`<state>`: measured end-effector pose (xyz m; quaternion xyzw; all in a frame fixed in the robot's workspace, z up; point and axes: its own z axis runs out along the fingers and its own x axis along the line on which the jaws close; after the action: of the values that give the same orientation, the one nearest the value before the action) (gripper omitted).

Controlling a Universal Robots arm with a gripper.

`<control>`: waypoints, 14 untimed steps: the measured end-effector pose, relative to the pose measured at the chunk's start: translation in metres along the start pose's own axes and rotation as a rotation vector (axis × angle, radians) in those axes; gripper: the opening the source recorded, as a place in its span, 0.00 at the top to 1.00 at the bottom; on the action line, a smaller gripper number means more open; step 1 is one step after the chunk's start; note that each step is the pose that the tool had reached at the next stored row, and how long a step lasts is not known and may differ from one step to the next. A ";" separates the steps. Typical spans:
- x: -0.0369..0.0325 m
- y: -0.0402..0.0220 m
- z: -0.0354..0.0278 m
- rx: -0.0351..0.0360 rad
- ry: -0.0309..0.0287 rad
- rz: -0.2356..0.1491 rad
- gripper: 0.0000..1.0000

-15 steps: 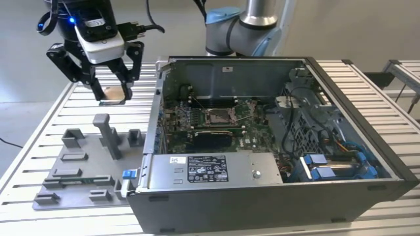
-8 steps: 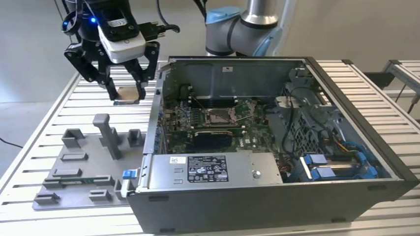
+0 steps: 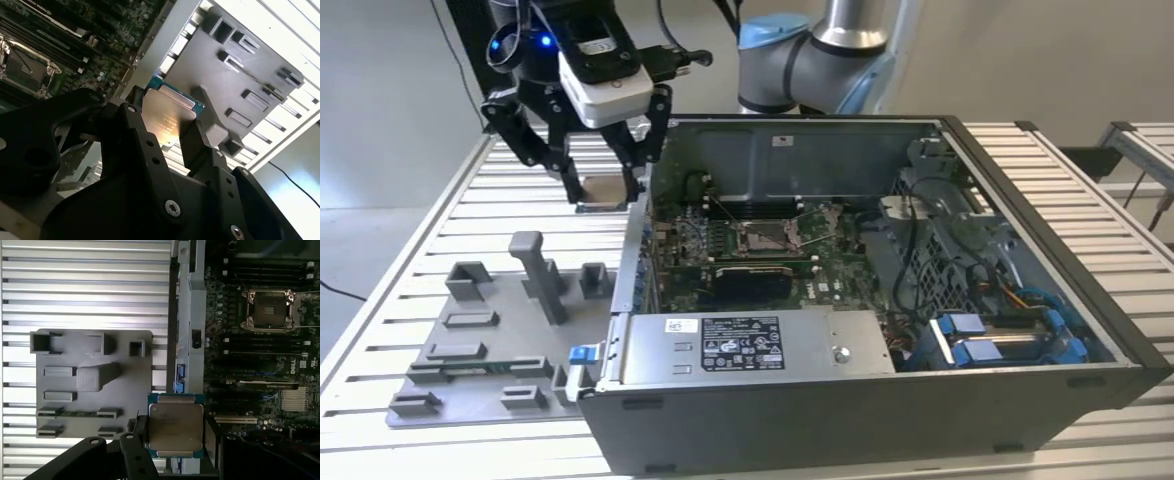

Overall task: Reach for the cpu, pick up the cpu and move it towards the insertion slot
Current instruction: 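Pick up the cpu and move it towards the insertion slot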

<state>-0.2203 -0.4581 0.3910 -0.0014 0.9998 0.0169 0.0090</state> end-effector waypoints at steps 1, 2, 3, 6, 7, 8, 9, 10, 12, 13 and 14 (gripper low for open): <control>-0.0034 0.0000 0.0001 0.0000 0.0000 0.000 1.00; -0.0072 0.0000 0.0002 0.0000 0.0000 0.000 1.00; -0.0111 0.0000 0.0002 0.0000 0.0000 0.000 1.00; -0.0238 -0.0001 0.0005 0.0000 0.0000 0.000 1.00; -0.0280 -0.0001 0.0005 0.0001 0.0001 0.000 1.00; -0.0324 -0.0001 0.0006 0.0001 0.0001 0.000 1.00; -0.0373 -0.0001 0.0007 0.0000 0.0000 0.000 1.00; -0.0417 -0.0001 0.0008 0.0000 0.0000 0.000 1.00; -0.0509 -0.0002 0.0009 0.0001 0.0000 0.000 1.00; -0.0554 -0.0002 0.0010 0.0000 0.0000 0.000 1.00; -0.0598 -0.0002 0.0011 0.0000 0.0000 0.000 1.00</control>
<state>-0.1604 -0.4581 0.3910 -0.0014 0.9998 0.0169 0.0090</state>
